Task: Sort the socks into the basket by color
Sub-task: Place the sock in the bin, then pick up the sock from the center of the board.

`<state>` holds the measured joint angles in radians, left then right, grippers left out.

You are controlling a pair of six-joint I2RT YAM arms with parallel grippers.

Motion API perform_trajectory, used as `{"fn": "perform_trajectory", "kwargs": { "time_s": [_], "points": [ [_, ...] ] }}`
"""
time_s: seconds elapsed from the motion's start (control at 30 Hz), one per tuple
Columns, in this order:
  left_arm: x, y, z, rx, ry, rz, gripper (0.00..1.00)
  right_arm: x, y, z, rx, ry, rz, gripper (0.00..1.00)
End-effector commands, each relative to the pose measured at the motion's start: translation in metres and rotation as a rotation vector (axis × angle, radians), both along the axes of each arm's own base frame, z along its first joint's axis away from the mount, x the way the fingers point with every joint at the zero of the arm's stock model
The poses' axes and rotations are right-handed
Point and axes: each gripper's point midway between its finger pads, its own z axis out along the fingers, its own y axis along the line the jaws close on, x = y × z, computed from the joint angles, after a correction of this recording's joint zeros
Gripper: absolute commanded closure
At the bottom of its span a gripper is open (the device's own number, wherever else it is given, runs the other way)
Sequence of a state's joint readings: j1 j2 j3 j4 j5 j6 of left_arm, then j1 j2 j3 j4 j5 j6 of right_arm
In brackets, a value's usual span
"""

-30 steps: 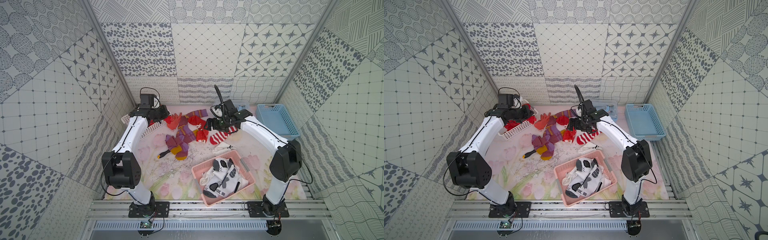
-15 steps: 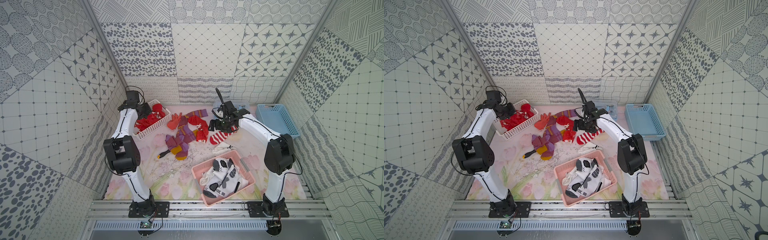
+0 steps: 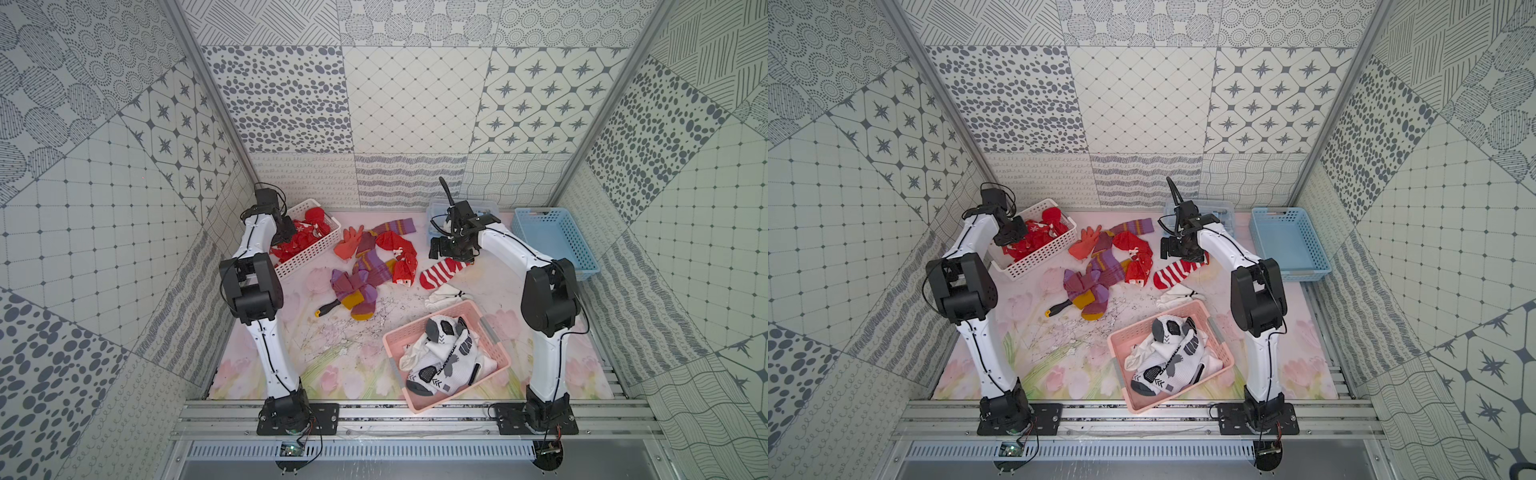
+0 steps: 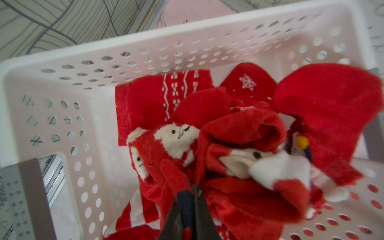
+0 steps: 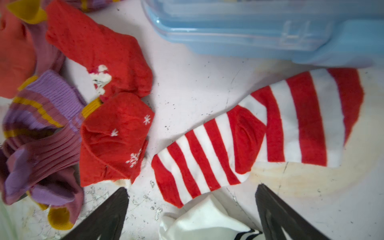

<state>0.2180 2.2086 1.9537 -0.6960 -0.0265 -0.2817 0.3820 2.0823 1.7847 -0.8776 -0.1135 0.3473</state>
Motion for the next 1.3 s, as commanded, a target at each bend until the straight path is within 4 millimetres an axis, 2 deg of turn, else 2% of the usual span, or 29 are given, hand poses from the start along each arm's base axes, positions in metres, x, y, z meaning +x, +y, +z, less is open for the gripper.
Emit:
{"fn": "perform_trajectory", "kwargs": {
  "time_s": [0.0,0.1,0.2,0.4,0.63,0.87,1.17,1.27],
  "points": [
    [-0.017,0.012,-0.019,0.048,0.086,0.023,0.72,0.012,-0.014,-0.013,-0.092,-0.021,-0.013,0.02],
    [-0.019,0.010,-0.021,0.032,0.084,0.025,0.54,0.017,-0.015,-0.022,-0.106,-0.018,-0.018,0.02],
    [-0.019,0.006,-0.015,0.015,0.054,0.029,0.45,0.017,-0.016,-0.033,-0.117,-0.001,-0.020,0.02],
    [-0.016,0.000,0.020,-0.012,-0.047,0.029,0.35,0.015,-0.016,-0.049,-0.118,0.016,-0.029,0.07],
    [-0.015,-0.006,0.061,-0.022,-0.127,0.006,0.31,0.009,-0.015,-0.074,-0.108,0.048,-0.043,0.17],
    [-0.018,-0.008,0.113,-0.001,-0.215,-0.008,0.29,-0.001,-0.016,-0.088,-0.096,0.073,-0.057,0.38],
    [-0.027,-0.020,0.169,-0.021,-0.321,-0.046,0.28,-0.008,-0.016,-0.086,-0.078,0.072,-0.066,0.87],
    [-0.031,-0.025,0.182,-0.032,-0.348,-0.063,0.28,-0.009,-0.017,-0.081,-0.072,0.063,-0.071,0.91]
  ]
}}
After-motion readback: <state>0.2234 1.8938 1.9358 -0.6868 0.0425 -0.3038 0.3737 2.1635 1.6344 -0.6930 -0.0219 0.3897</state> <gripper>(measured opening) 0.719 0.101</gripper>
